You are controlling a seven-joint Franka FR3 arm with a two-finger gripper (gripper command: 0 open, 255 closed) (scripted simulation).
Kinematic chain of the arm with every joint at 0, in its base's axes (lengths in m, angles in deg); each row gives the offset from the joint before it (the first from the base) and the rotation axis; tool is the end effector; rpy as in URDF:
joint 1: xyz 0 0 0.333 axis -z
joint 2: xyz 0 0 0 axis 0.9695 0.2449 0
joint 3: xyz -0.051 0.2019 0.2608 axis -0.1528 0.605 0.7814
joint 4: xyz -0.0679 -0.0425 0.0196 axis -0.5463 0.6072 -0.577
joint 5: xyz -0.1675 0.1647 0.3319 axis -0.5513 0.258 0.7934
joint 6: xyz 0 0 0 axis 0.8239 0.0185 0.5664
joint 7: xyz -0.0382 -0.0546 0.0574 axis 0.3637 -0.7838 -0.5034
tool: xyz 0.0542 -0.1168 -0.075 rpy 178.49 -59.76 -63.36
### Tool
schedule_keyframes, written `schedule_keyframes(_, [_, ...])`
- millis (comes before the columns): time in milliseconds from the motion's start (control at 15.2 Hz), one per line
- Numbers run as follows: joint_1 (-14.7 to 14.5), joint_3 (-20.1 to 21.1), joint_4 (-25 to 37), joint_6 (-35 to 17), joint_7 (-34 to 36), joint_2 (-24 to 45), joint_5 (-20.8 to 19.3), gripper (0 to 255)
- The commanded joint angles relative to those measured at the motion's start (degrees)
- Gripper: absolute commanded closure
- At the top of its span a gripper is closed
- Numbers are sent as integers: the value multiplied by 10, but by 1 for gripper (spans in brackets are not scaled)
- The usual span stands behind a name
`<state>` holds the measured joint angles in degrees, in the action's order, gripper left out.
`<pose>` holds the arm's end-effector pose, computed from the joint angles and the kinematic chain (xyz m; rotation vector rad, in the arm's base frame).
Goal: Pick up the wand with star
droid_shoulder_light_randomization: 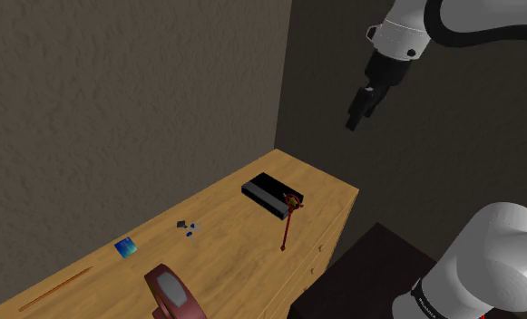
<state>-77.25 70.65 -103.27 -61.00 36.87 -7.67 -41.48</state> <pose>0.3220 0.0264 0.5904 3.0555 0.2341 0.2665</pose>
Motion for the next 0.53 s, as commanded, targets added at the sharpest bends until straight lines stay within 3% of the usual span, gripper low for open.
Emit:
schedule_keyframes(0, [0, 0, 0, 0, 0, 0, 0, 0])
schedule_keyframes(462, [-12, 11, -127, -157, 12, 13, 18, 0])
